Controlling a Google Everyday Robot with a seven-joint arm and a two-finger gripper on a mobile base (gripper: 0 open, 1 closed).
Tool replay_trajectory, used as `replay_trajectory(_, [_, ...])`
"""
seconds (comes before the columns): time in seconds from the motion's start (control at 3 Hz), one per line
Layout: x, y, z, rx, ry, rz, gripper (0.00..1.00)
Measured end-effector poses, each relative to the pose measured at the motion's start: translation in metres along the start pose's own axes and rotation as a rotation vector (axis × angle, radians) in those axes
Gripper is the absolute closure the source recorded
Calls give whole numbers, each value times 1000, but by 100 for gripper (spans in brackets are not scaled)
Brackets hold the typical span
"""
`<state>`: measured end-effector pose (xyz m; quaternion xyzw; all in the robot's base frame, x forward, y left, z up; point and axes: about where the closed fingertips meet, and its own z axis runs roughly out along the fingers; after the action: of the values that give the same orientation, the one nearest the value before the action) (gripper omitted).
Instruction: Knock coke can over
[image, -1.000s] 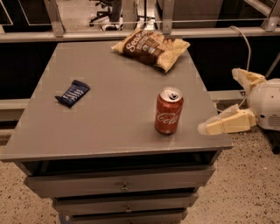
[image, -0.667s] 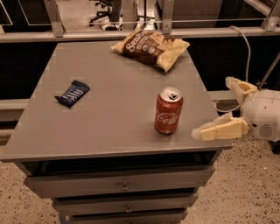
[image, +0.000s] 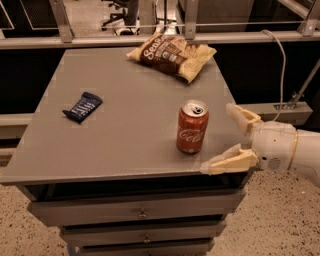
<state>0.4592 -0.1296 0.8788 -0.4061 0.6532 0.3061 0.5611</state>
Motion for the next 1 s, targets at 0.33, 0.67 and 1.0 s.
replay_trajectory(0.33, [8, 4, 14, -31, -13, -4, 0])
replay_trajectory(0.67, [10, 3, 30, -26, -22, -16, 0])
replay_trajectory(1.0, [10, -1, 42, -10, -26, -25, 0])
